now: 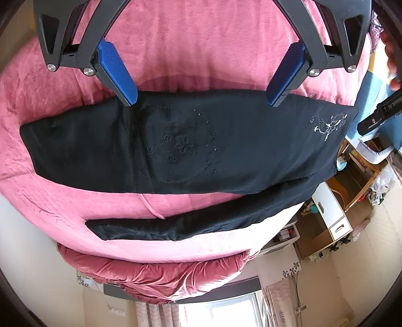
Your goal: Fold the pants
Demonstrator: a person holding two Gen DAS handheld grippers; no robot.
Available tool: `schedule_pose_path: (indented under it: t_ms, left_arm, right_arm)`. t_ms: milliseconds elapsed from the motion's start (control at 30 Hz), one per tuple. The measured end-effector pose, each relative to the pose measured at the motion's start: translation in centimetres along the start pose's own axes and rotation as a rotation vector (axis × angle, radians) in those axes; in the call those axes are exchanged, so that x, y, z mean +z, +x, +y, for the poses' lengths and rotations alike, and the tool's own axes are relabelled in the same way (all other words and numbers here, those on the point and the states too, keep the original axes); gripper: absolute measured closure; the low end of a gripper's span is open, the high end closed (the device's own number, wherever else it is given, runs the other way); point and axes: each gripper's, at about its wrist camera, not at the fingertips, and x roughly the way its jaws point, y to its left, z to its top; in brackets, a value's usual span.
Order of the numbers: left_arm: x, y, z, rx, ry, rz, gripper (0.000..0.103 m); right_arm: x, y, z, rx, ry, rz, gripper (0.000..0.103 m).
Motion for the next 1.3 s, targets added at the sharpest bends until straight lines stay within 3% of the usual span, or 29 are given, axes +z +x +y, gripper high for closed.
schedule_pose_path:
  t_ms: [400, 567, 667, 733, 800, 867, 933, 1000, 1033, 1100, 1167, 1300]
  left_arm:
    - [-0.4, 1.0, 0.6, -0.031, -0.011, 0.039, 0.018]
    - [-0.8, 2.9, 2.4, -0.077, -0.091, 0.111, 0.018]
    - [-1.2, 4.1, 3.8, -0.102, -0.128, 0.144, 0.017]
    - [-1.6, 5.2, 5.4, -0.119, -0.192, 0.184, 0.005]
    - [-2.0, 6.7, 6.9, -0.137, -0.242, 0.234, 0.005]
    - [-2.3, 7.6, 8.2, -0.139, -0.292, 0.261, 0.009]
    - [-2.6, 8.5, 9.4, -0.156, -0.341, 0.300, 0.027]
    - [-2.9, 9.2, 10.6, -0.169, -0.404, 0.325, 0.031]
    - [-3.0, 9.3, 11.0, -0.168, -0.424, 0.321, 0.041]
    - [-3.2, 9.6, 12.0, -0.152, -0.460, 0.318, 0.051]
    - [-3.2, 9.8, 12.8, -0.180, -0.499, 0.316, 0.051]
    - [-2.6, 10.1, 13.9, -0.204, -0.528, 0.296, 0.055]
  right_arm:
    - [-0.2, 0.8, -1.0, -0.013, 0.023, 0.023, 0.000]
    - [-0.3, 1.4, -2.3, -0.013, 0.065, 0.054, 0.000]
    - [-0.6, 1.6, -4.7, 0.011, 0.139, 0.071, 0.000]
    - [-1.0, 1.7, -6.6, 0.035, 0.215, 0.078, 0.001]
    - [-1.4, 1.5, -9.6, 0.048, 0.321, 0.075, 0.006]
    - [-1.9, 1.3, -12.6, 0.041, 0.424, 0.065, 0.010]
    - [-2.5, 1.2, -16.0, 0.034, 0.534, 0.049, 0.016]
    - [-2.8, 1.2, -18.5, 0.008, 0.601, 0.041, 0.020]
    - [-2.8, 1.3, -19.6, -0.004, 0.627, 0.035, 0.021]
    - [-3.0, 1.6, -21.9, -0.028, 0.688, 0.023, 0.025]
    - [-2.9, 2.2, -23.8, -0.033, 0.745, 0.015, 0.026]
    - [-2.3, 3.8, -26.7, -0.057, 0.831, 0.008, 0.038]
